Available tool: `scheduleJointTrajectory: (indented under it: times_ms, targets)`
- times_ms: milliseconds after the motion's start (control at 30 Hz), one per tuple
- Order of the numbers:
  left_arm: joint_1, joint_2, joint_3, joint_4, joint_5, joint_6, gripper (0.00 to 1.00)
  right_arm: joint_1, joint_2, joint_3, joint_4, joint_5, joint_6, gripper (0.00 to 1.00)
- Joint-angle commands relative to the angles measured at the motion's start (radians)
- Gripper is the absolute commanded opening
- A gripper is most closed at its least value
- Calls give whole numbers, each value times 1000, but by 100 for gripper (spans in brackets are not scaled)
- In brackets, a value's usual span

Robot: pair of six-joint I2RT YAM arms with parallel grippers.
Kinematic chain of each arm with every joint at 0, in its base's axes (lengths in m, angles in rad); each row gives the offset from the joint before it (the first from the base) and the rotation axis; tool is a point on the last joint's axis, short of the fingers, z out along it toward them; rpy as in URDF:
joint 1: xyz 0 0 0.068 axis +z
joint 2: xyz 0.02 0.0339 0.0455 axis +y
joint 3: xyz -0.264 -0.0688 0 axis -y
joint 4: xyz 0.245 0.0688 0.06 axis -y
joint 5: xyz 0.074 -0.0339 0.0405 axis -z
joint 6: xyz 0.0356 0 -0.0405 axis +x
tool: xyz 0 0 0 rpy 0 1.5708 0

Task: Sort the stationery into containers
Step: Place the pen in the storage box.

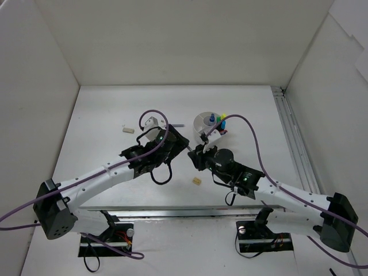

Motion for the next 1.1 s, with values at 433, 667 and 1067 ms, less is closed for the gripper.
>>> scheduleJointTrajectory:
  times_ms: [433,667,1067]
  targets:
    - [113,-226,-18,-119,-238,469,100,-210,52,508,-810,41,-299,0]
    - [183,-210,-50,-110,-188,712,99,-296,289,791,-999,-74,-480,0]
    - [309,-220,-200,120,20,850,99,-298,699,1166,-1240,35,-551,0]
